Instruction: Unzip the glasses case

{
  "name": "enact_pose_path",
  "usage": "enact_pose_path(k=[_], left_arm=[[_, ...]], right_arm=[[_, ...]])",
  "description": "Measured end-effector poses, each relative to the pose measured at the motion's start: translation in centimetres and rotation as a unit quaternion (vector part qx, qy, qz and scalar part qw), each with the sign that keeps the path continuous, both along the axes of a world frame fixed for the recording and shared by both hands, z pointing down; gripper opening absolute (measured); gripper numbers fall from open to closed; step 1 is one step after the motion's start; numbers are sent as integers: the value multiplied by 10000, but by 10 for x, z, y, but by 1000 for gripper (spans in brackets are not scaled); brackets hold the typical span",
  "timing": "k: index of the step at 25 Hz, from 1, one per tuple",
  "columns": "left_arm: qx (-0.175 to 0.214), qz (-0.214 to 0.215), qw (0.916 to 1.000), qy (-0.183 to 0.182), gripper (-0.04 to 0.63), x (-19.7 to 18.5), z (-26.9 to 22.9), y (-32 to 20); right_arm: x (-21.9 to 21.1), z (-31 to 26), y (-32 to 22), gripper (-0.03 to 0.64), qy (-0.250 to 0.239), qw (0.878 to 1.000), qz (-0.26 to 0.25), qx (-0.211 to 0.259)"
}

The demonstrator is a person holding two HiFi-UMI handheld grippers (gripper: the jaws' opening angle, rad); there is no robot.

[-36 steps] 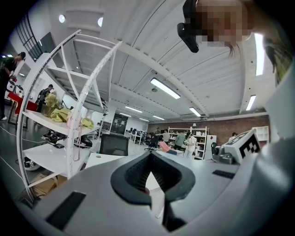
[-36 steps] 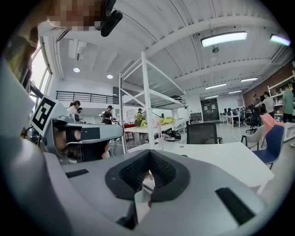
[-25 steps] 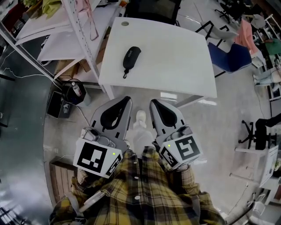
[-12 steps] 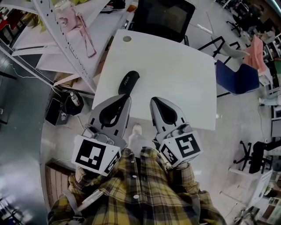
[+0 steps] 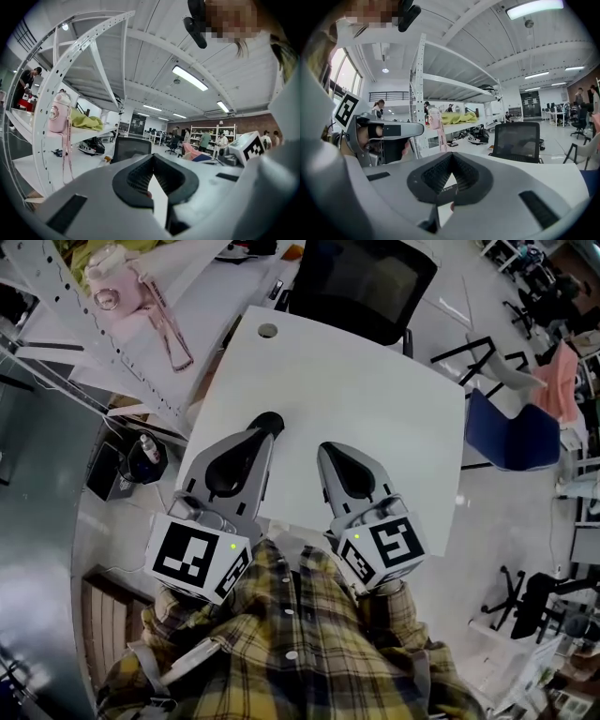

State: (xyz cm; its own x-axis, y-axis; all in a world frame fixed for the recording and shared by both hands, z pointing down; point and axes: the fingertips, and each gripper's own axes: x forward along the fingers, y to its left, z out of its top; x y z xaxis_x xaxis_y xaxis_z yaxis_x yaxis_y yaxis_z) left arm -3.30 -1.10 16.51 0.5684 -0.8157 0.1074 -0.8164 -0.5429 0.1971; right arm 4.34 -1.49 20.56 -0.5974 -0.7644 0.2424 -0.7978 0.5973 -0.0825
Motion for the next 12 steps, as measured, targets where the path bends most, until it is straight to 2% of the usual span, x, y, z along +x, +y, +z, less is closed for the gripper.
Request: enact_pose_path(k=[12], left_arm=[[-287, 61, 9993, -222, 8, -3, 23, -45]], right_arm=[[-1, 25, -39, -2, -35, 9993, 34, -377]])
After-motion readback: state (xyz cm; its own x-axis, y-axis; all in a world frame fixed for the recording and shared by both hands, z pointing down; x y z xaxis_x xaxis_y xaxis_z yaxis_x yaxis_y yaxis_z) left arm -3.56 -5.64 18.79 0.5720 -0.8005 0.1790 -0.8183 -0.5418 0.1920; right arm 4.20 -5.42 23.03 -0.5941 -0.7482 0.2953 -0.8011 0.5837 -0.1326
